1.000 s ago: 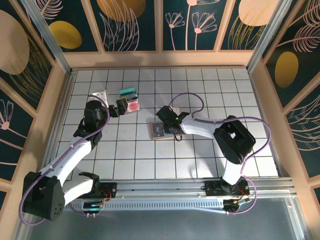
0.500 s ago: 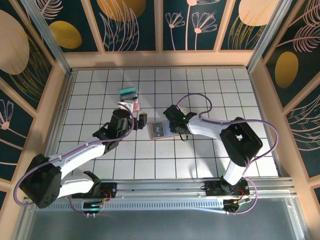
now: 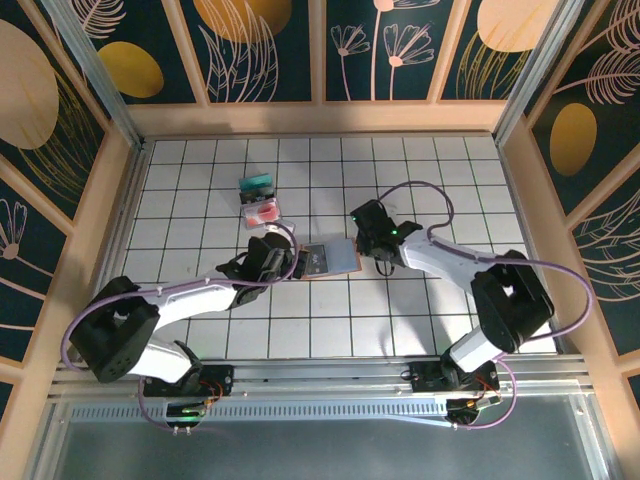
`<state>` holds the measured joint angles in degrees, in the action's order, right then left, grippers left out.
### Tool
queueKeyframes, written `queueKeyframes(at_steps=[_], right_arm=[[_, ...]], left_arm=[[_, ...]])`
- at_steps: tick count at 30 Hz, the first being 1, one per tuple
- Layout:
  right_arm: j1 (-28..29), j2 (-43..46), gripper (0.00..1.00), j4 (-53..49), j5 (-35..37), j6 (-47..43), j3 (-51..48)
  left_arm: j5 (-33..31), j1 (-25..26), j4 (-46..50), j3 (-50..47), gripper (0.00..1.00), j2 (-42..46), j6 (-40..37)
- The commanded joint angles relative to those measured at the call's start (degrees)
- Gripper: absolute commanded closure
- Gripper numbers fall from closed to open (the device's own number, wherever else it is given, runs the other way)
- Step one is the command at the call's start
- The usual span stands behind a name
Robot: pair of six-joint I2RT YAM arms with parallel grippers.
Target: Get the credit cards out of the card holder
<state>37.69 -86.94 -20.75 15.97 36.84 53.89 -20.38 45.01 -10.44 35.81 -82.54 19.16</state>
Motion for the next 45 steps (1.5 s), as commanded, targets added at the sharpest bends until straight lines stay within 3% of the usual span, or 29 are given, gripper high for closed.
queueKeyframes(at_steps=[1,9,19,45], right_arm=[[-0.34,3.78,0.66,1.77,-1.32,0.92,-0.47],[0.25,4.63,0.67,7.71,-12.86,-0.1,-0.22],[1.5,-4.58,0.71,14.42,-24.74,1.99,1.1],[2.92,-15.48,0.74,17.69,-30.35,2.34,3.58]], left_arm=[[-2.63,0.23,-0.64,2.28,0.01,-2.6,3.72],[-3.14,0.06,-0.05,3.36,0.01,-7.54,10.07],[-1.79,-2.12,1.23,4.05,0.01,-10.88,13.35],[0.22,-3.17,2.48,3.66,0.01,-14.45,12.18]])
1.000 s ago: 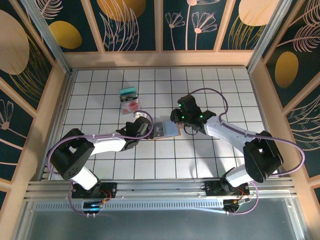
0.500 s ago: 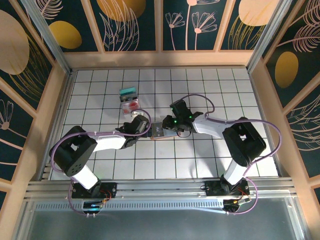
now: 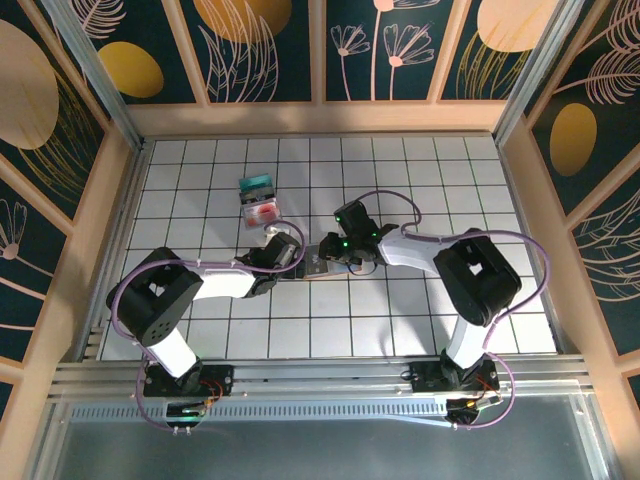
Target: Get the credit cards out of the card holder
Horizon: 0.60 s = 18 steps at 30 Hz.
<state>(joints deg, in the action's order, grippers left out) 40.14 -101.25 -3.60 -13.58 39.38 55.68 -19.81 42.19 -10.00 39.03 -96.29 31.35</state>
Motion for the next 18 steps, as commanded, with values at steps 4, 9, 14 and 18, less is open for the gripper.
queueKeyframes(at_steps=[4,9,14,18], right_arm=[[0.49,-2.27,0.74,0.36,-0.98,-0.41,2.22],[0.55,-3.5,0.74,-0.25,-0.59,-0.18,2.5],[0.49,-4.19,0.74,-0.69,-0.22,-0.18,2.2],[0.52,-4.34,0.74,-0.43,-0.21,-0.02,2.05]], left_arm=[[-0.89,-0.33,2.6,0.23,0.01,-0.52,-0.39],[-1.22,-0.31,3.47,0.18,0.01,-0.22,-0.78],[-1.05,-0.35,4.2,0.5,0.01,1.42,-1.31],[-1.19,-0.32,4.37,0.65,0.01,2.33,-1.65]])
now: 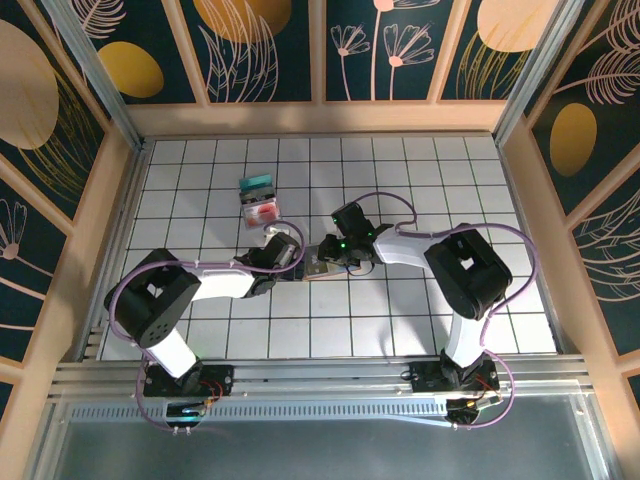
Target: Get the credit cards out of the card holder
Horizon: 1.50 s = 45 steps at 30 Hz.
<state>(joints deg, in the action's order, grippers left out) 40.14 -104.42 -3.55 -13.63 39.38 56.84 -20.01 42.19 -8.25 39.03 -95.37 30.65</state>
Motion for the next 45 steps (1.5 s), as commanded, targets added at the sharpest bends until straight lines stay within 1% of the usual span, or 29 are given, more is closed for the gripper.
queueKeyframes(at_steps=[1,13,21,39,45], right_arm=[[0.51,-1.2,0.74,-0.25,-0.33,-0.09,0.78],[0.5,-1.13,0.75,-0.3,-0.59,0.05,0.88],[0.54,-1.09,0.75,-0.2,-0.92,0.08,0.85],[0.2,-0.55,0.77,1.79,-4.83,0.35,0.91],[-0.06,-0.99,0.76,0.25,-3.01,0.41,0.85]], left_arm=[[-0.94,-0.33,2.78,0.71,0.01,1.42,-0.9],[-1.61,-0.29,3.76,0.44,0.01,0.49,-0.6],[-2.3,-0.35,4.39,0.17,0.01,2.65,-1.36],[-0.78,-0.33,3.94,1.15,0.01,-1.08,-2.09],[-0.97,-0.29,4.27,1.14,0.01,-1.16,-2.18]])
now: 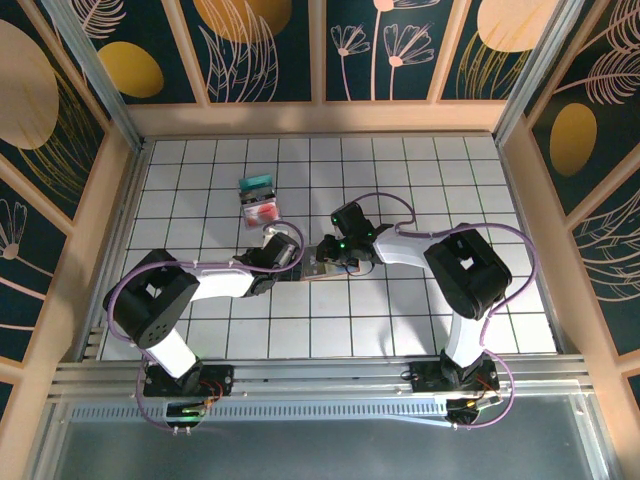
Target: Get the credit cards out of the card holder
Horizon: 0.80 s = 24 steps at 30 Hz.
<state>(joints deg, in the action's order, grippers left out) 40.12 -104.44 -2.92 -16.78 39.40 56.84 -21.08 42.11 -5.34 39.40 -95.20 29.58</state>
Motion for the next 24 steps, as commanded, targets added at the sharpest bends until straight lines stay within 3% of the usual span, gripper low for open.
queueKeyframes(at_steps=[1,19,24], right_arm=[[-0.04,-1.15,0.76,-0.65,0.33,0.41,0.84],[0.4,-3.62,0.7,-2.77,1.71,0.05,1.11],[0.6,-3.13,0.7,1.34,-2.14,0.69,-0.29]], left_arm=[[0.01,-0.27,1.39,0.77,0.01,-1.38,-1.19],[0.14,-0.22,1.83,1.04,0.01,-1.75,-1.55],[0.09,-0.22,1.92,1.12,0.01,-1.94,-1.82]])
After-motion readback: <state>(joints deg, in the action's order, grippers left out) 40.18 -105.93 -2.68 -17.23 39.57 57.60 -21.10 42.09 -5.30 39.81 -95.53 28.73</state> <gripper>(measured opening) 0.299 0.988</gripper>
